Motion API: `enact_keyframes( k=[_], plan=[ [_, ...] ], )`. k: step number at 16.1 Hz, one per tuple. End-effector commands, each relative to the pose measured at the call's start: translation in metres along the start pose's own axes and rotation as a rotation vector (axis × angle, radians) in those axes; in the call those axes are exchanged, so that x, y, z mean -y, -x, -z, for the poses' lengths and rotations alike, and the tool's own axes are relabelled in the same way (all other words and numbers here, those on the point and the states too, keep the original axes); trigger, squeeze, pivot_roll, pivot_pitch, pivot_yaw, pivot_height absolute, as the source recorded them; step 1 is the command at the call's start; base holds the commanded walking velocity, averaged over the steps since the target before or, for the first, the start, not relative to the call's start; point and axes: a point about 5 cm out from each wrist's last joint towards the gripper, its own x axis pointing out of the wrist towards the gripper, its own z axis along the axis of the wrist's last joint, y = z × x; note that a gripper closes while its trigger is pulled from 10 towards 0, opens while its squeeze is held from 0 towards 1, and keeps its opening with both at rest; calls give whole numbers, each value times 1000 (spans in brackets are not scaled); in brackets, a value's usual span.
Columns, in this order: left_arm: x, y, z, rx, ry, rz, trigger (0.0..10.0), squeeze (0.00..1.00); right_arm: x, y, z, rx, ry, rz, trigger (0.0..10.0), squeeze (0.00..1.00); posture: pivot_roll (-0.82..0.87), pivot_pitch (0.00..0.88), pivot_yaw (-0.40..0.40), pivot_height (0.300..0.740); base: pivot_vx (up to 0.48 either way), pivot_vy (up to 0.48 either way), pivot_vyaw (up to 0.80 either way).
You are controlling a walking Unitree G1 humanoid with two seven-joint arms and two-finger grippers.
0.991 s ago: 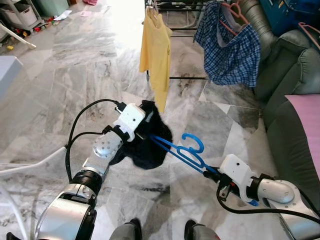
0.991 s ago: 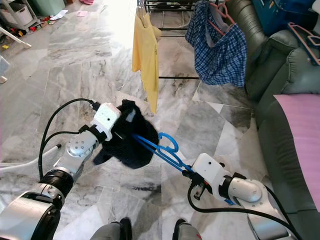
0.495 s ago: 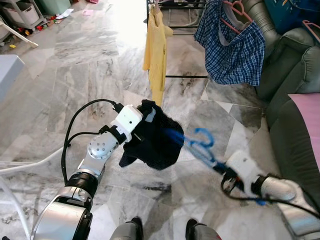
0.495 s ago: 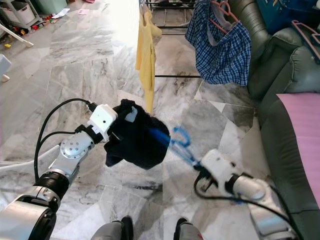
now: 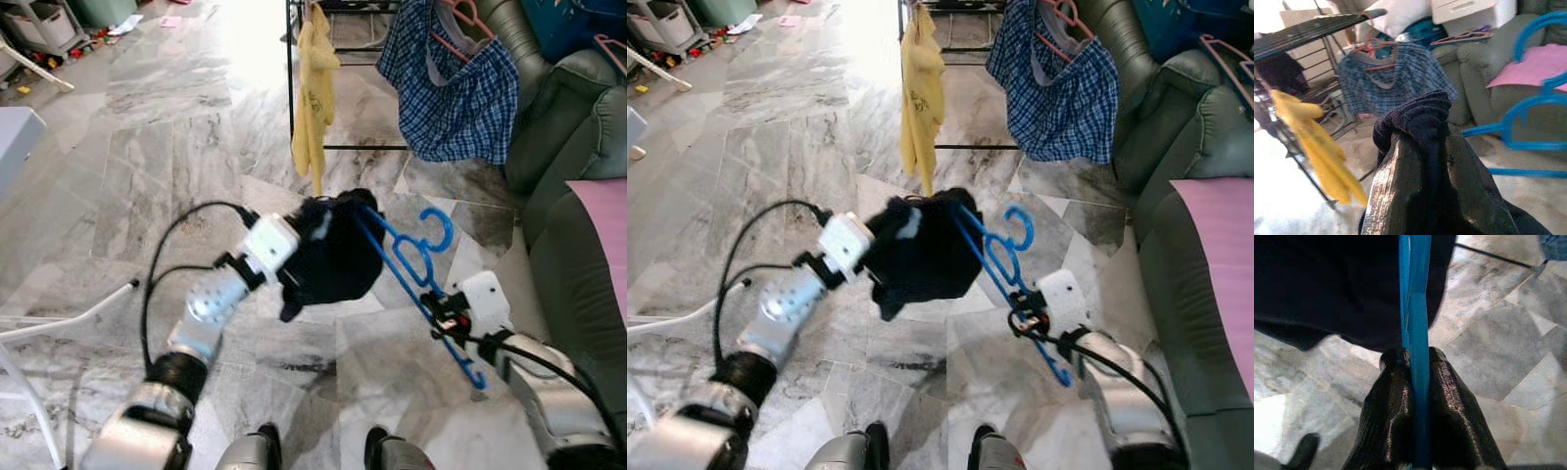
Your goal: Hang hanger
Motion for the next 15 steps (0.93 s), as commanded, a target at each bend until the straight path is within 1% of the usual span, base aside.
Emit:
enact_keyframes(
  k=[1, 2, 3, 4, 5, 6, 7, 9, 10, 11, 12, 13, 14, 15],
  plan=[
    [7, 1, -1, 8, 4, 35, 10000, 0, 1, -3, -1, 16, -88, 41, 10000, 0, -87, 232, 66, 740, 0, 0, 0],
    [18, 2, 1, 3, 28, 63, 10000, 0, -3, -11, -11, 70, -232, 59, 10000, 0, -86, 229, 66, 740, 0, 0, 0],
    [18, 2, 1, 3, 28, 63, 10000, 0, -3, -11, -11, 70, -232, 59, 10000, 0, -86, 229, 66, 740, 0, 0, 0],
    [28, 5, 7, -21, 36, 89, 10000, 0, -9, -15, -21, 114, -340, 30, 10000, 0, -88, 227, 66, 740, 0, 0, 0],
    [34, 9, 11, -42, 39, 103, 10000, 0, -16, -18, -29, 147, -419, -17, 10000, 0, -88, 226, 65, 740, 0, 0, 0],
    [36, 11, 13, -51, 37, 108, 10000, 0, -21, -18, -35, 172, -486, -57, 10000, 0, -89, 225, 63, 740, 0, 0, 0],
    [37, 12, 12, -50, 37, 100, 10000, 0, -25, -19, -44, 219, -644, -96, 10000, 0, -92, 224, 60, 740, 0, 0, 0],
    [36, 10, 8, -27, 25, 63, 10000, 0, -28, -20, -47, 243, -798, -122, 10000, 0, -92, 222, 57, 740, 0, 0, 0],
    [36, 8, 6, -16, 38, 60, 10000, 0, -28, -23, -45, 238, -850, -98, 10000, 0, -92, 221, 56, 740, 0, 0, 0],
    [36, 7, 5, -15, 40, 60, 10000, 0, -26, -27, -41, 222, -927, -48, 10000, 0, -93, 219, 55, 740, 0, 0, 0],
    [36, 7, 6, -18, 35, 57, 10000, 0, -28, -31, -36, 171, -947, -11, 10000, 0, -94, 218, 56, 740, 0, 0, 0],
    [35, 7, 6, -22, 29, 50, 10000, 0, -34, -34, -32, 123, -957, -17, 10000, 0, -94, 217, 56, 740, 0, 0, 0],
    [34, 7, 7, -28, 24, 46, 10000, 0, -39, -35, -32, 109, -983, -33, 10000, 0, -91, 214, 57, 740, 0, 0, 0],
    [32, 8, 9, -40, 16, 44, 10000, 0, -43, -35, -39, 144, -1033, -81, 10000, 0, -91, 215, 57, 740, 0, 0, 0]
  ],
)
